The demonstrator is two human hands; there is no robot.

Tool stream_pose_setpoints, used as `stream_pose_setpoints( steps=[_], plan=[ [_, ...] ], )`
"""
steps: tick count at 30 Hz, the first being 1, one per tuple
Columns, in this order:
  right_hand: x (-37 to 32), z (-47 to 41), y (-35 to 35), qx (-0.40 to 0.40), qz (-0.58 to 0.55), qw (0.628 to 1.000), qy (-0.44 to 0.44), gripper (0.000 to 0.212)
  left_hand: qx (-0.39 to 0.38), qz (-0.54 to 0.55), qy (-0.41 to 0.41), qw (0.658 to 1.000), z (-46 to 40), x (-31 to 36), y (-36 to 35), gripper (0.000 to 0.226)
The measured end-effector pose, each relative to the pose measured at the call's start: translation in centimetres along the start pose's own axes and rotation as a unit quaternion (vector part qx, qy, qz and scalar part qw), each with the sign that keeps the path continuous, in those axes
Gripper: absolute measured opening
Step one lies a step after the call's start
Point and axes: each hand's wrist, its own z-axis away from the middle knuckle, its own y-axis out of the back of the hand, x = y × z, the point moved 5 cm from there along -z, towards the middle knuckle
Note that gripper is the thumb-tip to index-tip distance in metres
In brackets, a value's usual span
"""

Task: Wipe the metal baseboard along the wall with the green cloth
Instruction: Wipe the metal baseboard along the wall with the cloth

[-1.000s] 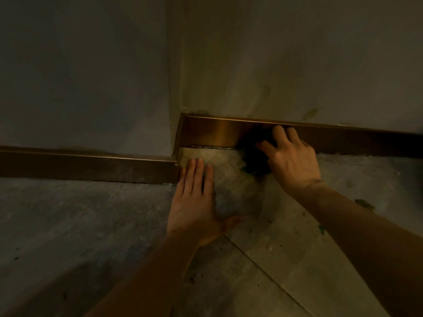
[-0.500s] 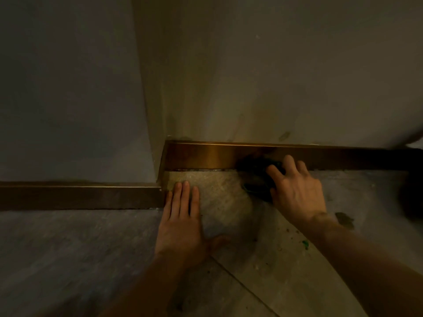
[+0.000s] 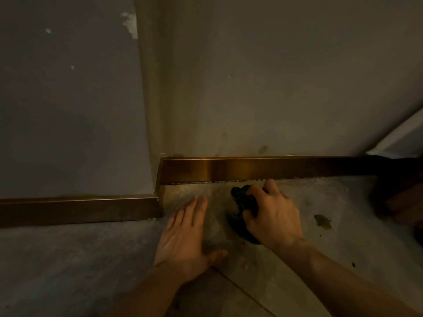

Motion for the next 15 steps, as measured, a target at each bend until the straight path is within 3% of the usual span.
stream_pose_setpoints(
  steps=[10, 15],
  plan=[
    [-5.9, 2.3, 3.3, -0.036, -0.203, 0.978, 0.029, 0.032, 0.056, -0.009, -0.053, 0.997, 1.7, 2.4, 5.8, 0.138],
    [-7.6, 2.7, 4.2, -0.108, -0.328, 0.936, 0.068, 0.026, 0.098, -0.102, -0.061, 0.988, 3.0, 2.1, 8.6, 0.095]
  ],
)
